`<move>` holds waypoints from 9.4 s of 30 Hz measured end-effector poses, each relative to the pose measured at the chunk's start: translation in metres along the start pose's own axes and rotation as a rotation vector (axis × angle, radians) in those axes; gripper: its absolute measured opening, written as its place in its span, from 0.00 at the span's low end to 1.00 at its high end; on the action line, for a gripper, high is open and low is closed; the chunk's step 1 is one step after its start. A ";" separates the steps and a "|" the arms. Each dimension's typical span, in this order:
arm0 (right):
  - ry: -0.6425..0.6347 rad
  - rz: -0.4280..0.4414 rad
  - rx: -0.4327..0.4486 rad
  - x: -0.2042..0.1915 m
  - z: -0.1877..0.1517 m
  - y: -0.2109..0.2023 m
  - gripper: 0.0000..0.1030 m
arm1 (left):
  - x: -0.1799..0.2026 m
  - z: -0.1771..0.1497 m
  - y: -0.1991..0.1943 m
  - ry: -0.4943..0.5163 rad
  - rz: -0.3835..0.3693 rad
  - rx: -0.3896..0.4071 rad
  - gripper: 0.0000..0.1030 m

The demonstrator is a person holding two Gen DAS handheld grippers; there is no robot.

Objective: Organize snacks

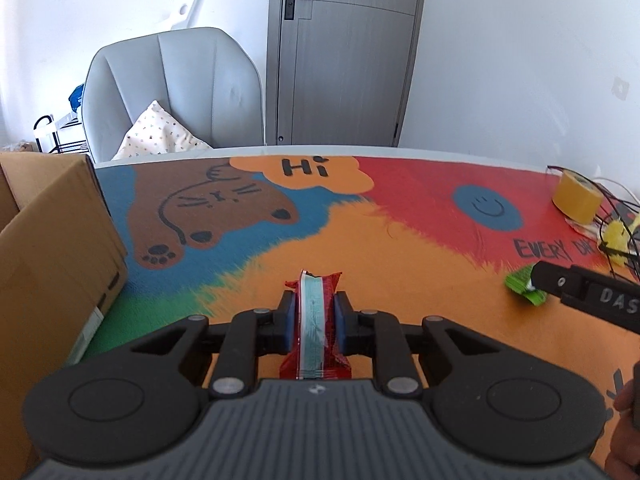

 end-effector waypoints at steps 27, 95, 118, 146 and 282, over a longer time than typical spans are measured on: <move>-0.062 0.035 0.025 -0.026 -0.009 -0.026 0.41 | -0.026 0.011 -0.038 -0.036 -0.020 0.085 0.18; -0.250 0.407 0.050 -0.254 -0.055 -0.094 0.41 | -0.249 0.007 -0.121 -0.210 0.164 0.171 0.18; -0.256 0.483 -0.023 -0.298 -0.063 -0.068 0.53 | -0.272 -0.001 -0.124 -0.259 0.156 0.180 0.48; -0.165 0.391 -0.012 -0.231 -0.065 -0.110 0.71 | -0.231 -0.023 -0.145 -0.224 0.215 0.158 0.88; -0.189 0.040 0.114 -0.118 -0.080 -0.297 1.00 | -0.168 -0.069 -0.292 0.094 0.048 0.192 1.00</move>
Point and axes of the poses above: each gripper's, at about its wrist camera, not at the fingertips, and y roughly the way its jaws point, x to its right, z to its top, the point moved 2 cm from there along y, roughly the way its jaws point, and after that the axes turned 10 degrees about y, right-handed, at the moved point
